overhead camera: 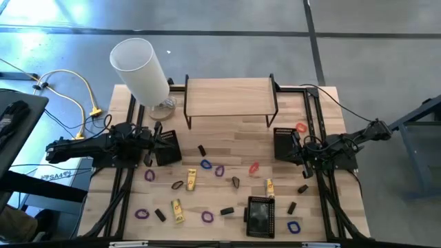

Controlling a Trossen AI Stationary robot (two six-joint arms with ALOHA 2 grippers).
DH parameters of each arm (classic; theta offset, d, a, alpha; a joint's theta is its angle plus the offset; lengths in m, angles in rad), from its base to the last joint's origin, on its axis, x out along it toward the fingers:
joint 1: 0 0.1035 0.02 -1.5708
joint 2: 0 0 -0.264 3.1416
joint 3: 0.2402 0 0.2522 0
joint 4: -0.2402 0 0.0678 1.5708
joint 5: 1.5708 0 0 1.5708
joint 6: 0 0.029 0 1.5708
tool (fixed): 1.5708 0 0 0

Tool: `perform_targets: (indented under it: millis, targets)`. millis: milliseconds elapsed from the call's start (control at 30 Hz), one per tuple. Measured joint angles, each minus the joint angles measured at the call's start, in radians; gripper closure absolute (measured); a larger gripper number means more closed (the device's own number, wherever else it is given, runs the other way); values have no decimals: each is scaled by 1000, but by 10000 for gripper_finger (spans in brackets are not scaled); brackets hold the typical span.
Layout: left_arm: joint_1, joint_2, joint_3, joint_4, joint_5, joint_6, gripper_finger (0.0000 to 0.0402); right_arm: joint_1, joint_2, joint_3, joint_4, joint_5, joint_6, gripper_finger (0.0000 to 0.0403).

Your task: Pick & Place Office Desk Supplies

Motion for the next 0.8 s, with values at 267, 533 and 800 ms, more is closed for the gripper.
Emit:
perform_targets:
  millis: [267,533,800]
  targets:
    - [0,0,0,3,0,0,401,0,0,0,0,0,0,399]
    - [-1,0,0,38,21,-120,401,0,0,0,50,3,0,399]
    - [0,0,0,39,31,-175,401,1,0,0,68,-37,89,399]
